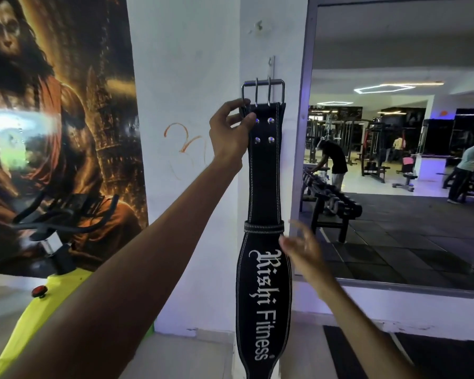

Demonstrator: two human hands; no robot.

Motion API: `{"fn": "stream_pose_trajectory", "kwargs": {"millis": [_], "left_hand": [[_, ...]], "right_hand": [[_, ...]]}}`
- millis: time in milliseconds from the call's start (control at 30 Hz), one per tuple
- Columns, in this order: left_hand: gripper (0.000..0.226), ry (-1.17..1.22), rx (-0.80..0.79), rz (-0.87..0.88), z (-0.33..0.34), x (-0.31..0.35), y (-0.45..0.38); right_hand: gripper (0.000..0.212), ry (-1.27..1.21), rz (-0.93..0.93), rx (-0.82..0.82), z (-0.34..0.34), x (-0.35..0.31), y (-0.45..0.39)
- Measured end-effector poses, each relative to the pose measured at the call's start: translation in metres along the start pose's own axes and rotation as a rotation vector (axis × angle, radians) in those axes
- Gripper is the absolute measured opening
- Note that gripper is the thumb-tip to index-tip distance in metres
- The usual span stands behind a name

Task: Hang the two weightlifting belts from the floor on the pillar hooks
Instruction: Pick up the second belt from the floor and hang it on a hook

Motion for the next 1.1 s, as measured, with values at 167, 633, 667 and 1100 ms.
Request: {"fn": "stream_pose_trajectory", "kwargs": {"millis": [167,633,667,1100], "left_hand": [[0.026,0.034,-0.034,-0.006,0.005,-0.007,0.007],[0.050,0.008,-0.130,-0.051,0.002,-0.007,0.023],[0.050,-0.001,-0.168,-0.066,0.000,-0.012,0.030],[0.025,-0.034,-0.275,-0.247,-0.031,-0.083,0.165]], "right_hand": [[0.051,-0.100,-0.342,0.138,-0.016,-0.139,-0.025],[0.008,-0.171,-0.453,0.238,0.003,-0.228,-0.068],[0.006,-0.194,-0.447,0.249,0.004,-0.227,-0.069],[0.013,-0.285,-0.437,0.357,-0.022,-0.235,-0.080]]}}
Point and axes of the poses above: each hand's wrist, its own y-axis away from the middle knuckle, its own z-axis out of the palm, x = y × z, the point moved 5 cm from there along -y, towards the middle knuckle, and after that the axes turned 13 degrees about z, right-handed, at the moved point
